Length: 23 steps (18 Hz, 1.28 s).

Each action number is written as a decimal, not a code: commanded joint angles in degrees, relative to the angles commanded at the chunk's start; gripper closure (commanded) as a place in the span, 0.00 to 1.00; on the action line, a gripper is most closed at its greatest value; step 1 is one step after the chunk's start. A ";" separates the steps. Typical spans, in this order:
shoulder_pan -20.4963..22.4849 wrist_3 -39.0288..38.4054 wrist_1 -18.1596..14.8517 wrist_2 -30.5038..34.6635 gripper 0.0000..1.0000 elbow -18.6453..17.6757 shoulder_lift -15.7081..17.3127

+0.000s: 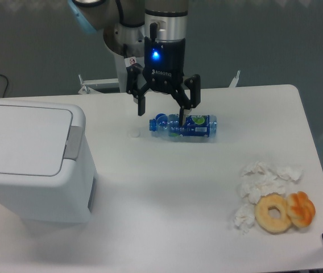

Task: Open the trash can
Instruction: 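Lower the open gripper beside the blue-labelled water bottle, then move the gripper over to the lid of the white trash can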

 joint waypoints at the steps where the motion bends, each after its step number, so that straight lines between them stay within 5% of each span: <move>1: -0.35 -1.94 0.09 -1.05 0.00 0.18 -0.35; 10: -3.16 -21.10 0.18 -7.21 0.00 2.20 -3.69; 23: -5.62 -23.93 0.26 -9.85 0.00 2.03 -5.19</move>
